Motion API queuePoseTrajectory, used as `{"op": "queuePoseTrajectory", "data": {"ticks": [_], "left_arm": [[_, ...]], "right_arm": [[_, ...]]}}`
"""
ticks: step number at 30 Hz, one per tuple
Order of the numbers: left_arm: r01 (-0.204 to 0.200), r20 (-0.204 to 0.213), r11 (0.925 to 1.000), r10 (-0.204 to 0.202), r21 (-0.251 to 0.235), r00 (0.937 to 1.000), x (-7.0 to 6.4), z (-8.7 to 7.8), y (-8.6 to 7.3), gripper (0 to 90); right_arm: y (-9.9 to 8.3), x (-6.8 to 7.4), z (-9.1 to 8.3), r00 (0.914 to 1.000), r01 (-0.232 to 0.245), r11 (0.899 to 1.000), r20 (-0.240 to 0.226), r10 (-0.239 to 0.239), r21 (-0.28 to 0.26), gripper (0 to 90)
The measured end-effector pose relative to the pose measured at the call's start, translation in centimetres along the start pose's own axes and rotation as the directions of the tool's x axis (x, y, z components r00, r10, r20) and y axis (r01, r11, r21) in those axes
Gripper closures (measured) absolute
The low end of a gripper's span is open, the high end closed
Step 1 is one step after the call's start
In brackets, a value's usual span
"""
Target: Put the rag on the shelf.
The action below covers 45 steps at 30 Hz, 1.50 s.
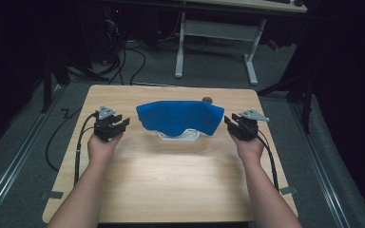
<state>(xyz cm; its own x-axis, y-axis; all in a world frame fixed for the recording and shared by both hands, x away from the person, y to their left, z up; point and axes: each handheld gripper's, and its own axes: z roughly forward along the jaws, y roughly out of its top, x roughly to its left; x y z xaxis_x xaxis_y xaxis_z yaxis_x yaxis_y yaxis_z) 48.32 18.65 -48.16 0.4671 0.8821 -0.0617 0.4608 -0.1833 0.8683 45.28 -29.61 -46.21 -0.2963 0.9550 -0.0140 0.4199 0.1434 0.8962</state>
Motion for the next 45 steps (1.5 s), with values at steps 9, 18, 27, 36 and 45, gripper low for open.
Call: {"op": "queuePoseTrajectory", "data": {"ticks": [9,18,27,36,45], "left_arm": [[-0.014,-0.032,0.9999,0.014,0.009,0.9994,0.3,-1.2,-1.0,56.1],[-0.009,-0.067,0.9998,0.010,0.016,0.9977,0.6,-3.3,-2.3,51.8],[0.008,-0.057,0.9999,-0.008,0.009,0.9983,-0.5,-6.1,-4.2,47.2],[-0.010,-0.013,0.9982,0.011,0.059,0.9999,-4.1,-9.3,-7.5,42.8],[0.015,0.123,0.9897,-0.032,0.142,0.9919,-11.0,-8.5,-9.3,41.5]], "right_arm": [[-0.8,-0.9,-1.6,0.9996,0.008,1.000,0.026,-0.008,0.003,56.8],[-1.3,-0.6,-3.9,0.9976,0.062,0.998,0.033,-0.061,-0.011,53.8],[-1.8,0.6,-6.9,0.9930,0.117,0.992,0.020,-0.116,-0.043,50.2],[-3.6,3.7,-10.0,0.9836,0.179,0.984,-0.025,-0.179,-0.008,44.1],[-7.2,7.5,-11.5,0.9843,0.128,0.992,-0.124,-0.126,0.008,41.4]]}}
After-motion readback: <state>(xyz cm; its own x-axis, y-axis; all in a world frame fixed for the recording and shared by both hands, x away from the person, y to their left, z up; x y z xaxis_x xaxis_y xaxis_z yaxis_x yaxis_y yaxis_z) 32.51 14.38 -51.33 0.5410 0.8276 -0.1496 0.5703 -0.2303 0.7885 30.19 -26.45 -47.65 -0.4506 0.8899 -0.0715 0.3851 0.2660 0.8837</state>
